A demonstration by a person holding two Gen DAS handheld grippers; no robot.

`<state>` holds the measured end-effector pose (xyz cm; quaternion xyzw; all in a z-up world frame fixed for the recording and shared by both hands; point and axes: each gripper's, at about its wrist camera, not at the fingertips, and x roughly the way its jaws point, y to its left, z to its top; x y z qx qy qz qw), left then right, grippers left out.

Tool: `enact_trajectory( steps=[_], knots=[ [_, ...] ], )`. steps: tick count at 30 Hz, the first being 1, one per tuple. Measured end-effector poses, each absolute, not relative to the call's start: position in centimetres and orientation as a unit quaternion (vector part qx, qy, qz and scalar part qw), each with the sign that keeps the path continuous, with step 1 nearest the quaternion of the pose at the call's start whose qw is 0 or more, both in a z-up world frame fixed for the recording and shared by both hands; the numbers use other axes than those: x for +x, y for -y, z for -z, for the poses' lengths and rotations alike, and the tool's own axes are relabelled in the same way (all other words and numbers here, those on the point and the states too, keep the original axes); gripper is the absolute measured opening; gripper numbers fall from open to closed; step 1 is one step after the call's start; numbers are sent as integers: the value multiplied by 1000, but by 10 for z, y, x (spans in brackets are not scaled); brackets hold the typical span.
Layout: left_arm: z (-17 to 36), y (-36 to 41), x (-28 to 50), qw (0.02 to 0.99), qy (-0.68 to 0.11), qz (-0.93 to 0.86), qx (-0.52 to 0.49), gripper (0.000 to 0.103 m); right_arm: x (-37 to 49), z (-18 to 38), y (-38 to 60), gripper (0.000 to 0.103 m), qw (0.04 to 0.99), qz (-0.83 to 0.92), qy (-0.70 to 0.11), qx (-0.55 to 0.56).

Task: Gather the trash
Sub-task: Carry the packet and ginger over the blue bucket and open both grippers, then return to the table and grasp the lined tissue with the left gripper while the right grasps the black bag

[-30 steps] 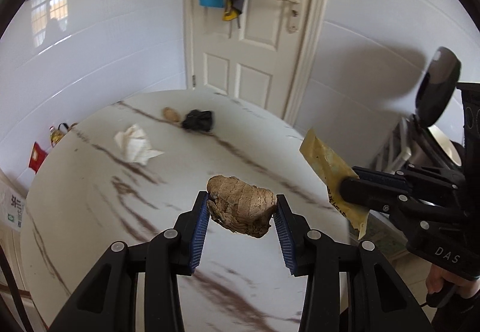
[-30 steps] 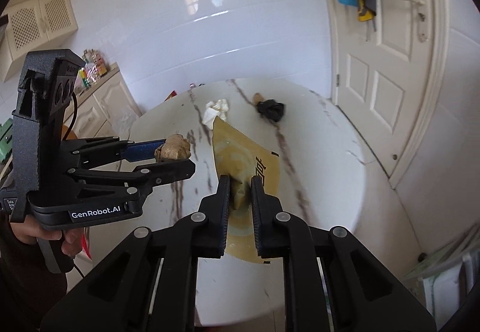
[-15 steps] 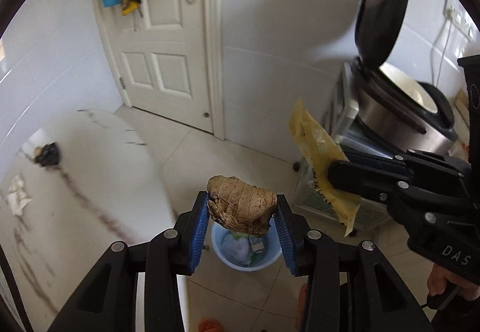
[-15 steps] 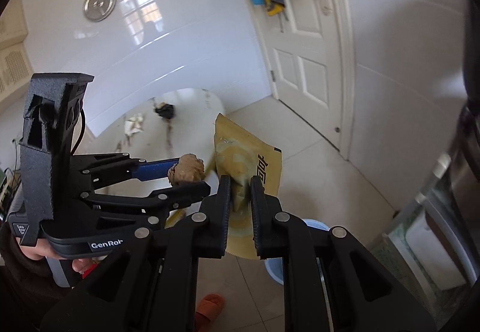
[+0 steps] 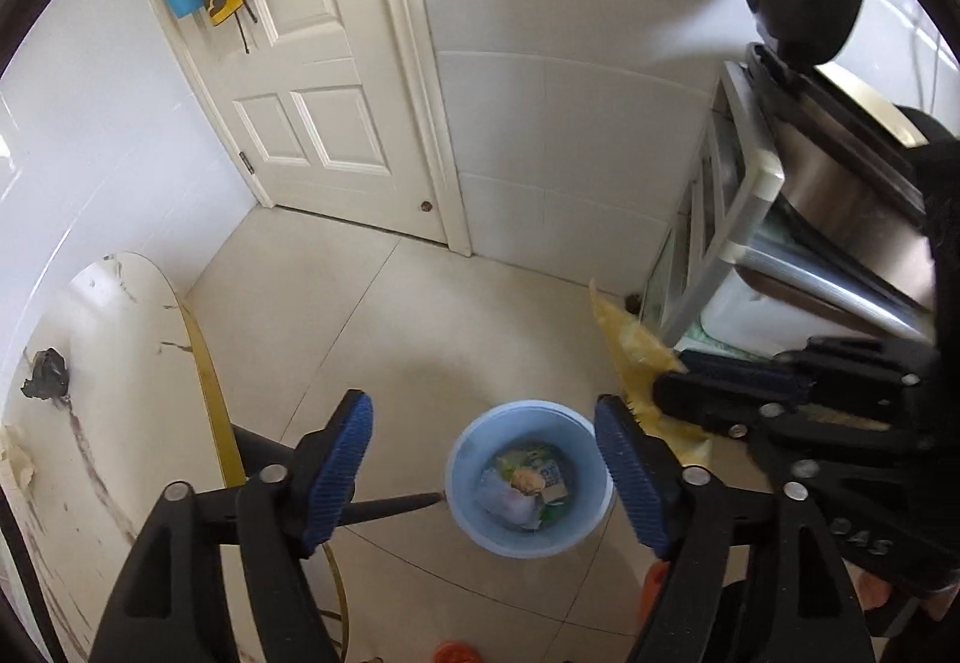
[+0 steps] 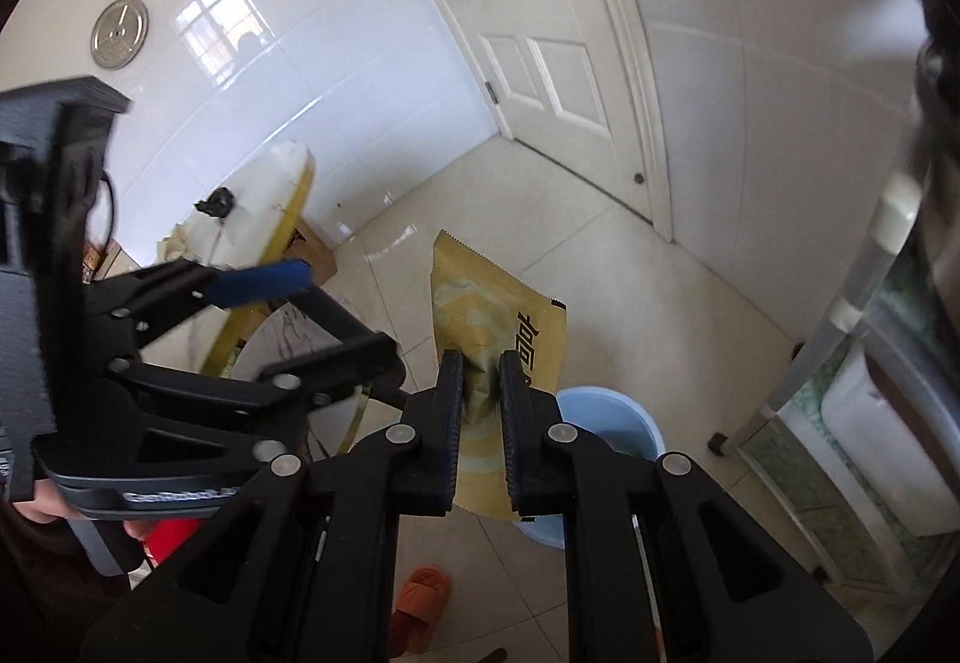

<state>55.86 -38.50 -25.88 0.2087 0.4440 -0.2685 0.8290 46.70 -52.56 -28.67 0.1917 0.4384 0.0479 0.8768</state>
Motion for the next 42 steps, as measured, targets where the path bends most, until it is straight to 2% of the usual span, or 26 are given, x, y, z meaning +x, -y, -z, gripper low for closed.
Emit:
enact_trajectory(
  steps=[4,11,15,17,19,21,23,25,28,31,33,35,36,42],
  knots=[
    [262,389,558,838,-428,247,229,86,475,301,522,12,870,-58,-448,197],
    [263,387,552,850,-420,230,219,87,478,298,511,18,873,-59,-448,184],
    [244,368,536,857,-413,232,203,87,467,278,506,33,880,-50,-439,176],
    [230,355,526,863,-404,231,194,88,461,265,501,36,885,-46,-432,169],
    [217,341,515,869,-395,234,185,91,453,249,494,49,891,-43,-422,161],
    [202,326,503,875,-385,237,172,92,446,231,485,55,899,-41,-409,151],
    [189,309,489,882,-373,238,162,93,440,212,474,56,906,-45,-396,142],
    [176,289,476,888,-363,237,152,95,435,195,461,63,912,-48,-384,132],
    [159,258,456,897,-348,235,134,97,432,172,435,66,920,-57,-372,113],
    [139,211,438,906,-335,231,118,99,436,155,406,75,924,-68,-364,93],
    [131,186,433,910,-331,225,107,100,441,144,386,76,926,-73,-361,78],
    [122,153,432,913,-331,221,87,101,451,134,364,80,928,-82,-359,63],
    [118,133,434,915,-333,214,78,101,455,132,356,86,928,-84,-359,57],
    [103,39,470,931,-336,140,39,102,501,121,304,89,925,-109,-363,9]
  ],
)
